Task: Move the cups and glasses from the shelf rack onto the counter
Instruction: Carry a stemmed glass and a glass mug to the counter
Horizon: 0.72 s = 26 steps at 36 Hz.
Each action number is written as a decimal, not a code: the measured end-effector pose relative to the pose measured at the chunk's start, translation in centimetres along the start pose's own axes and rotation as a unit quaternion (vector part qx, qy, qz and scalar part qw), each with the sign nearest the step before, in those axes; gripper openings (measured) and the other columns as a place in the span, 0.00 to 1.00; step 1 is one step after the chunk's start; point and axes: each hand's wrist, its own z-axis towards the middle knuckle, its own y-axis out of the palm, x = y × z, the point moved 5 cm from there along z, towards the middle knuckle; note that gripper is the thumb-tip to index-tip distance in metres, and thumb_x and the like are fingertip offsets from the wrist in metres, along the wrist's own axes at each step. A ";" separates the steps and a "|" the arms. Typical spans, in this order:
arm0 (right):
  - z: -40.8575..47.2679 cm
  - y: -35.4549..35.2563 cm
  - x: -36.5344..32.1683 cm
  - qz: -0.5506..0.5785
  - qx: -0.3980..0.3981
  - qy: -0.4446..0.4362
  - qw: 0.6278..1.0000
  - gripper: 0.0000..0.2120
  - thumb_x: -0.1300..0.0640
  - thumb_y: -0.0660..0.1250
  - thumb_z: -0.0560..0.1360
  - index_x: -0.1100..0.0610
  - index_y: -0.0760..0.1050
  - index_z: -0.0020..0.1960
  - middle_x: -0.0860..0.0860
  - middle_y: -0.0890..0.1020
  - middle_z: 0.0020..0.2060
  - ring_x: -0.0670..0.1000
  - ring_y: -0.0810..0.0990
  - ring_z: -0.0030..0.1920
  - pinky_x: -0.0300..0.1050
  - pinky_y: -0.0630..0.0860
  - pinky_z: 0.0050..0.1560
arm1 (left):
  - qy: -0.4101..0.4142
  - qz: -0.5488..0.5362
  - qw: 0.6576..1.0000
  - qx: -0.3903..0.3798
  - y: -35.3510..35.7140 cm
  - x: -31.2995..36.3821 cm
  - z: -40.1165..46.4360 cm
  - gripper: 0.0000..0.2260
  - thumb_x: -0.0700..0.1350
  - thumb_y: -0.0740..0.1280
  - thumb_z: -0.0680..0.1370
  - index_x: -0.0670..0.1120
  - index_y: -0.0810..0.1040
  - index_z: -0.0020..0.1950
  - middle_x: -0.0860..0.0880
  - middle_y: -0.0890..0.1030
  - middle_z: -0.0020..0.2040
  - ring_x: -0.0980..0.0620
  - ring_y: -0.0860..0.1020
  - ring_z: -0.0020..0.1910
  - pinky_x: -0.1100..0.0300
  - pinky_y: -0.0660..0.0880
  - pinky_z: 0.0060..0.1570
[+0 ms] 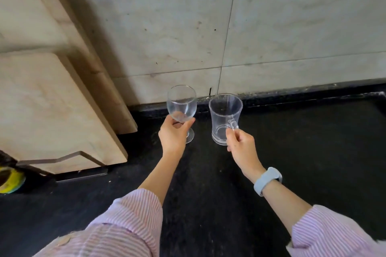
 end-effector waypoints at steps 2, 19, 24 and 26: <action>1.0 0.3 0.1 0.008 0.004 -0.005 1.000 0.18 0.56 0.61 0.76 0.58 0.63 0.28 0.53 0.67 0.26 0.50 0.66 0.30 0.40 0.65 0.31 | 0.000 0.000 1.000 0.007 0.5 -0.6 0.7 0.11 0.49 0.75 0.68 0.49 0.78 0.47 0.56 0.80 0.39 0.61 0.78 0.41 0.69 0.71 0.38; 3.3 2.5 1.1 -0.013 -0.049 -0.030 0.998 0.18 0.50 0.59 0.78 0.64 0.73 0.39 0.49 0.76 0.34 0.35 0.76 0.36 0.36 0.71 0.46 | 0.027 -0.006 1.000 0.007 2.8 -1.7 2.4 0.11 0.50 0.74 0.68 0.55 0.75 0.45 0.61 0.79 0.40 0.64 0.78 0.44 0.71 0.70 0.42; 2.7 2.0 -0.4 -0.098 -0.028 -0.077 0.992 0.20 0.51 0.58 0.78 0.58 0.65 0.30 0.54 0.68 0.29 0.51 0.66 0.33 0.42 0.64 0.38 | 0.030 0.049 0.998 0.004 2.5 -2.0 1.1 0.16 0.48 0.72 0.71 0.48 0.75 0.57 0.53 0.78 0.51 0.58 0.76 0.50 0.69 0.68 0.48; 2.3 1.8 -0.9 -0.148 -0.017 -0.089 0.985 0.16 0.52 0.59 0.78 0.52 0.64 0.32 0.48 0.69 0.33 0.51 0.68 0.39 0.40 0.63 0.40 | 0.044 0.094 0.995 -0.002 2.0 -1.7 0.2 0.19 0.48 0.71 0.72 0.48 0.72 0.61 0.51 0.76 0.56 0.54 0.75 0.54 0.68 0.69 0.49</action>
